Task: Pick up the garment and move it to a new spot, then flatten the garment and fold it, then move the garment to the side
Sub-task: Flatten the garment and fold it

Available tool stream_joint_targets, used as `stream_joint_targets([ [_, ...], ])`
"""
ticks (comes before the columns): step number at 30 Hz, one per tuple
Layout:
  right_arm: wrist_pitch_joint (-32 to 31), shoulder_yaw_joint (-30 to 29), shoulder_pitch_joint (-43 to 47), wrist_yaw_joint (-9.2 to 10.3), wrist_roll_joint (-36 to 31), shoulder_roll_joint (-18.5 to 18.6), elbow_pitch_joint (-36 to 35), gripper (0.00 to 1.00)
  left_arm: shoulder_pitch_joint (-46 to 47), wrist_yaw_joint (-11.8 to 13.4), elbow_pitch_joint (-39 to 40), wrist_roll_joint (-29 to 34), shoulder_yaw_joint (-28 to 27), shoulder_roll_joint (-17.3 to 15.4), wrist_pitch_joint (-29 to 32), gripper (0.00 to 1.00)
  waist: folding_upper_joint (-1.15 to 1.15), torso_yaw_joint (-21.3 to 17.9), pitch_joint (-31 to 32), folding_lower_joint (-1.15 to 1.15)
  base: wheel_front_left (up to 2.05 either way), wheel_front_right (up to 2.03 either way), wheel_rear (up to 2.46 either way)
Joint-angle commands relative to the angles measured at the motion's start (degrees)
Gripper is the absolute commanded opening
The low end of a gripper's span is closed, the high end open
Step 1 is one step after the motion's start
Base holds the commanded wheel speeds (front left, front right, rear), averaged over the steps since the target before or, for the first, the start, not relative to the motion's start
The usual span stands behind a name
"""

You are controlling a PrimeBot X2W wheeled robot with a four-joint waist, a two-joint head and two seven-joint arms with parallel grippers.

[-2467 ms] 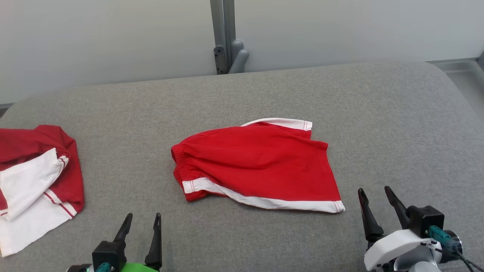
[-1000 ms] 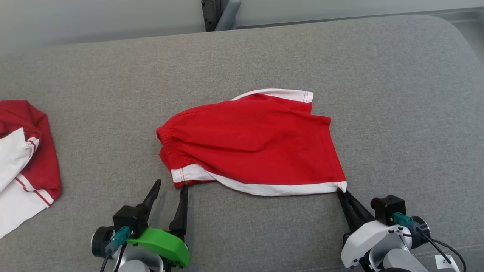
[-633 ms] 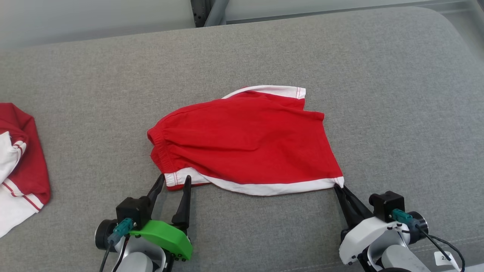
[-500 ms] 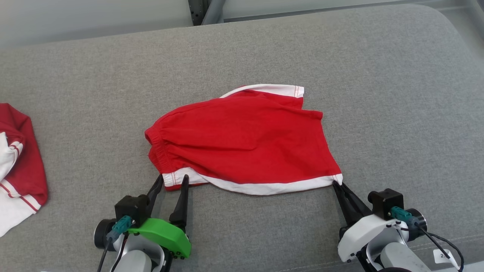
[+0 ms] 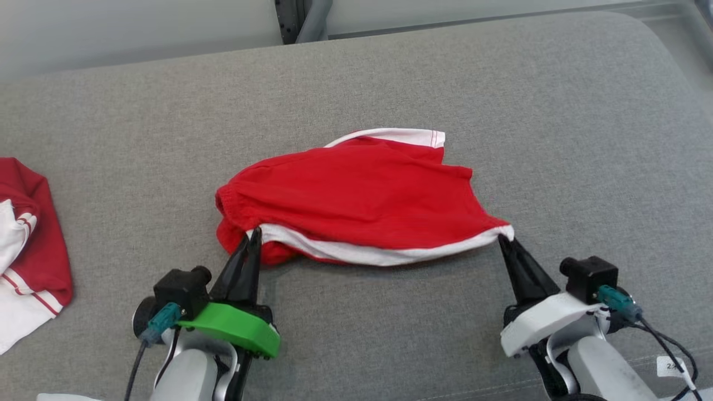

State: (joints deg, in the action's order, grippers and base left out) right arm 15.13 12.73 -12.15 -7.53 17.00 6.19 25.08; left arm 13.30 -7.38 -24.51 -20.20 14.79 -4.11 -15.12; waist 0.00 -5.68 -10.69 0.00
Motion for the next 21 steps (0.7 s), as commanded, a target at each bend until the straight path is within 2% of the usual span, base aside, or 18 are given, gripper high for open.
stream_joint_targets([
  [1,0.04,-1.52,-1.14,0.08,1.17,0.30,-3.74,0.00,0.90,-0.15,3.92,-0.82,0.09,-1.50,-0.03,0.00,0.00,0.70,1.69,0.00,0.00,0.00,0.00],
  [5,0.03,-3.58,-4.83,0.08,2.66,2.22,-11.79,0.00,5.59,-0.14,9.76,-2.29,2.01,-5.51,-0.02,0.00,0.00,1.31,3.54,0.00,0.00,0.00,0.00],
  [7,0.03,-4.09,-8.10,0.08,3.28,3.89,-15.04,0.00,9.68,-0.14,10.90,-3.88,3.51,-8.77,-0.03,0.00,0.00,1.48,3.93,0.00,0.00,0.00,0.00],
  [9,0.03,-4.04,-12.62,0.08,3.99,5.96,-17.20,0.00,15.57,-0.14,11.49,-5.57,4.86,-12.23,0.56,0.00,0.00,1.62,3.43,0.00,0.00,0.00,0.00],
  [10,0.03,-4.04,-12.62,0.08,3.99,5.96,-17.20,0.00,15.57,-0.14,11.49,-5.57,4.86,-12.23,0.56,0.00,0.00,1.62,3.43,0.00,0.00,0.00,0.00],
  [12,0.03,-3.78,-17.65,0.09,4.54,8.41,-18.02,0.00,22.62,-0.14,12.79,-7.28,5.43,-14.98,1.73,0.00,0.00,1.79,1.94,0.00,0.00,0.00,0.00],
  [14,0.00,-2.78,-23.65,0.09,4.42,10.83,-17.21,0.00,29.42,-0.14,12.24,-7.09,6.23,-18.16,3.99,0.00,0.00,1.94,-0.60,0.00,0.00,0.00,0.00],
  [17,-1.30,-0.87,-34.47,0.09,3.76,13.62,-13.34,0.00,40.29,-0.02,9.58,-5.27,8.58,-21.05,6.81,0.00,0.00,2.13,-5.59,0.00,0.00,0.00,0.00],
  [21,-3.23,0.23,-49.58,0.10,1.77,14.85,-4.41,0.00,54.05,-0.02,1.98,-4.19,11.73,-21.58,8.75,0.00,0.00,2.44,-12.69,0.00,0.00,0.00,0.00],
])
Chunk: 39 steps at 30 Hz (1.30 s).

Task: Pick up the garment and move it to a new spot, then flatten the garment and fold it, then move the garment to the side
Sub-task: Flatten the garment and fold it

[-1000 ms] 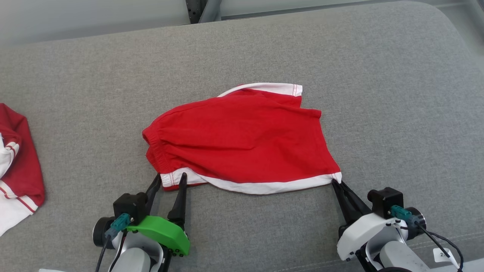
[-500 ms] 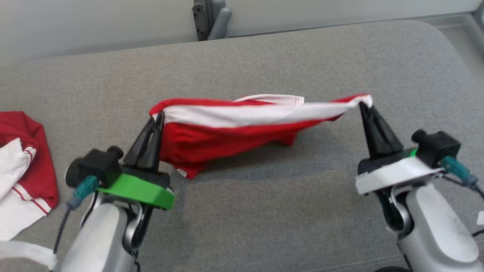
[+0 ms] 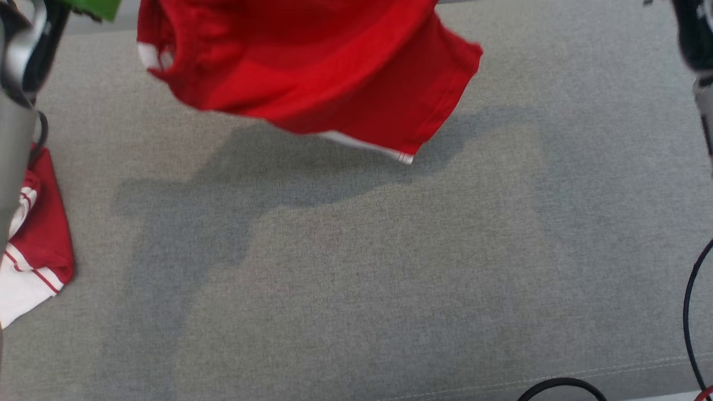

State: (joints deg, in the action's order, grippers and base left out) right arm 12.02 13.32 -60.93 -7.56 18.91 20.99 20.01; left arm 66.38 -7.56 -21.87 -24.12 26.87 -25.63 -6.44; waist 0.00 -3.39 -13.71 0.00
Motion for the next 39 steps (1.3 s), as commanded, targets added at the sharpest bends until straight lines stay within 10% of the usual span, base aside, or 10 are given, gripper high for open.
stream_joint_targets([
  [1,-0.10,-0.37,-4.45,0.14,-1.11,-0.03,3.30,0.00,3.63,0.18,-3.07,0.42,0.93,0.15,0.17,0.00,0.00,0.19,-11.00,0.00,0.00,0.00,0.00],
  [10,2.48,-5.45,-31.24,0.18,-10.88,-1.71,19.50,0.00,27.55,0.62,-17.63,5.48,4.62,3.83,-7.07,0.00,0.00,-0.02,-20.62,0.00,0.00,0.00,0.00],
  [15,3.11,-6.83,-31.05,0.18,-12.98,-3.79,21.03,0.00,27.27,0.57,-20.56,4.44,2.64,5.10,-8.64,0.00,0.00,-0.69,-22.32,0.00,0.00,0.00,0.00],
  [39,3.21,1.00,34.33,0.20,4.57,-0.61,4.30,0.00,-36.12,0.27,-16.06,-13.14,-0.86,10.56,-8.59,0.00,0.00,-0.30,-4.68,0.00,0.00,0.00,0.00],
])
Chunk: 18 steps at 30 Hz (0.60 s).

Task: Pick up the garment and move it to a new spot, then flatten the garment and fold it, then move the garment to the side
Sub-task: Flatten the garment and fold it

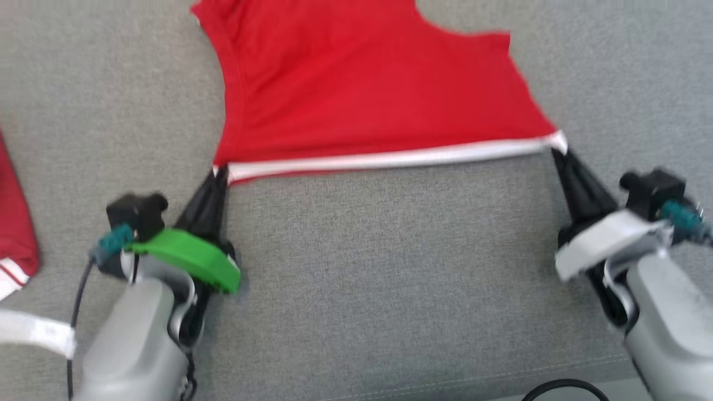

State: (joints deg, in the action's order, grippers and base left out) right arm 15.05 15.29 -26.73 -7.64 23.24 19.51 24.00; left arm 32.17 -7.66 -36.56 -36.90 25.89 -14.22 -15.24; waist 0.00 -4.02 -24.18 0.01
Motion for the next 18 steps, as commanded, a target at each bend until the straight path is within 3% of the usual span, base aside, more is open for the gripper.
stream_joint_targets([
  [1,0.19,-0.56,2.10,0.28,0.59,0.70,1.10,0.00,-3.79,0.37,-1.14,-1.21,-1.26,-0.52,0.20,0.00,0.00,0.35,7.19,-0.01,0.00,0.00,0.00],
  [11,0.17,3.52,16.79,0.35,2.53,-1.79,8.05,0.00,-23.85,0.50,-0.31,0.18,-2.39,0.26,0.23,0.00,0.00,0.03,21.94,-0.01,0.00,0.00,0.00],
  [18,0.18,2.95,26.46,0.36,3.87,-1.44,5.39,0.00,-32.16,0.50,3.42,0.01,-5.65,1.35,0.10,0.00,0.00,1.49,25.50,-0.01,0.00,0.00,0.00],
])
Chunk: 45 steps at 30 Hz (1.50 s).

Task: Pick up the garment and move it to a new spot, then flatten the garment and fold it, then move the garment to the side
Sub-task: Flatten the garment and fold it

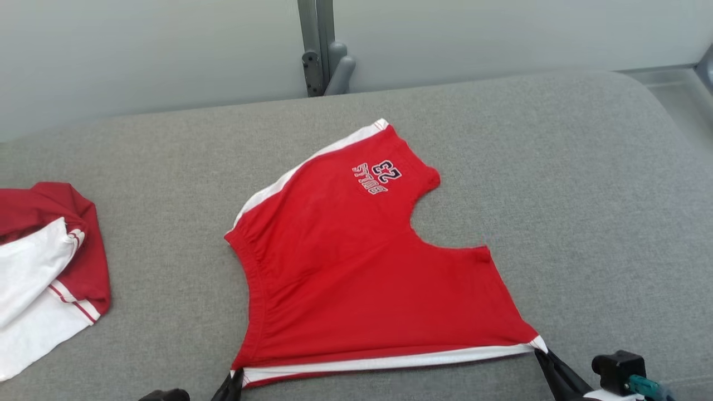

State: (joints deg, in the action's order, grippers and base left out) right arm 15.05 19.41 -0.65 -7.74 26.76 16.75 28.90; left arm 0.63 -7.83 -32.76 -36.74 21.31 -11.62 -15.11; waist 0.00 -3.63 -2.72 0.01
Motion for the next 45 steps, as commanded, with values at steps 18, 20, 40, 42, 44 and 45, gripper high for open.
stream_joint_targets([
  [18,0.10,-2.67,-25.03,0.35,-5.18,4.93,-2.94,0.00,10.96,0.47,9.89,-2.87,0.64,1.75,-0.03,0.00,0.00,9.10,-8.42,-0.01,0.00,0.00,0.00],
  [20,-0.10,-2.10,-27.75,0.34,-5.13,4.93,-1.50,0.00,12.80,0.47,9.15,-2.76,0.46,2.08,-0.03,0.00,0.00,9.76,-9.55,-0.01,0.00,0.00,0.00],
  [40,-0.28,7.45,-60.97,0.30,-6.89,2.52,27.17,0.35,32.49,0.45,1.84,1.16,1.24,8.21,-0.02,0.61,0.00,17.83,-24.90,-0.01,0.00,0.00,0.00],
  [42,-0.17,7.73,-61.79,0.30,-6.65,1.84,29.43,1.00,32.90,0.45,1.77,1.87,0.67,8.35,-0.03,1.00,0.00,17.68,-25.12,-0.01,0.00,0.00,0.00],
  [44,0.01,7.92,-62.18,0.30,-6.38,1.30,30.62,1.00,32.90,0.45,1.90,2.83,-0.01,8.49,-0.02,1.00,0.00,17.24,-24.99,-0.01,0.00,0.00,0.00],
  [45,0.14,7.79,-62.04,0.30,-6.13,1.29,30.91,1.00,32.61,0.44,1.92,3.16,-0.37,8.56,-0.02,1.00,0.00,16.97,-24.78,-0.01,0.00,0.00,0.00],
])
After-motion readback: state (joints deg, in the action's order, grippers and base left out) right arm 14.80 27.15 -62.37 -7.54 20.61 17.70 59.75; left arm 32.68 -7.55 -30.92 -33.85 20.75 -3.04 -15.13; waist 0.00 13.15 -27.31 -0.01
